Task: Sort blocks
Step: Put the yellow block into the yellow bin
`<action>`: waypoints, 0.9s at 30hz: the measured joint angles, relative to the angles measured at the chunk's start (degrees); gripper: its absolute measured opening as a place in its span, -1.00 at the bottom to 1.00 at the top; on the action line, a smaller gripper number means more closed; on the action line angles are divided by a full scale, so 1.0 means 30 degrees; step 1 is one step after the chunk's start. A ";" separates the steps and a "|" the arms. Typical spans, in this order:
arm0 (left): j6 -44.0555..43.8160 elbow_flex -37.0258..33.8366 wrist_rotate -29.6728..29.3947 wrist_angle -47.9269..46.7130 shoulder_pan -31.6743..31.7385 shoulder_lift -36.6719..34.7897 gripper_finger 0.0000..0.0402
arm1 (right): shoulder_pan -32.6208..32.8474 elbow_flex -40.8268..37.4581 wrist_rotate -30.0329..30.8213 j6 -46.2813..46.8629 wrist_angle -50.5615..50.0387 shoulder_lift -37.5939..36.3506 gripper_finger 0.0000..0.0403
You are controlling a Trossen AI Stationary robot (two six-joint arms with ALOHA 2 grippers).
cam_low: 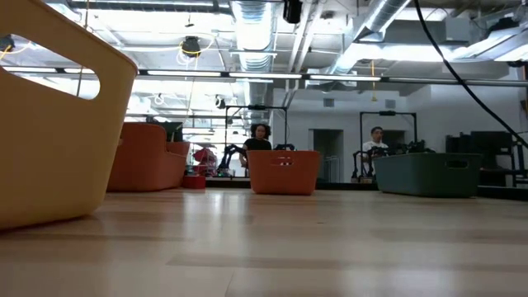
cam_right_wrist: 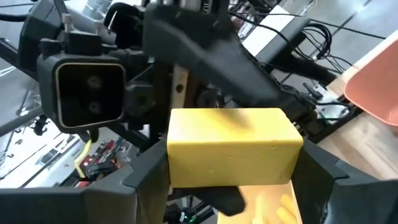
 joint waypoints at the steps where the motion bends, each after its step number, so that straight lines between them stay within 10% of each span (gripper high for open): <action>1: -0.0058 0.0000 0.0033 -0.0018 -0.0013 0.0000 0.13 | -0.0048 0.0000 -0.0023 0.0000 0.0112 0.0000 0.29; 8: -0.0394 0.0000 0.0028 -0.0515 -0.0014 0.0007 -0.35 | -0.0167 0.0000 -0.0175 0.0235 0.0125 -0.0007 0.30; 27: -0.6822 0.0000 0.0211 -0.5430 -0.0966 -0.2011 -0.35 | -0.2091 -0.0007 -0.1290 0.0852 0.0240 -0.0117 0.77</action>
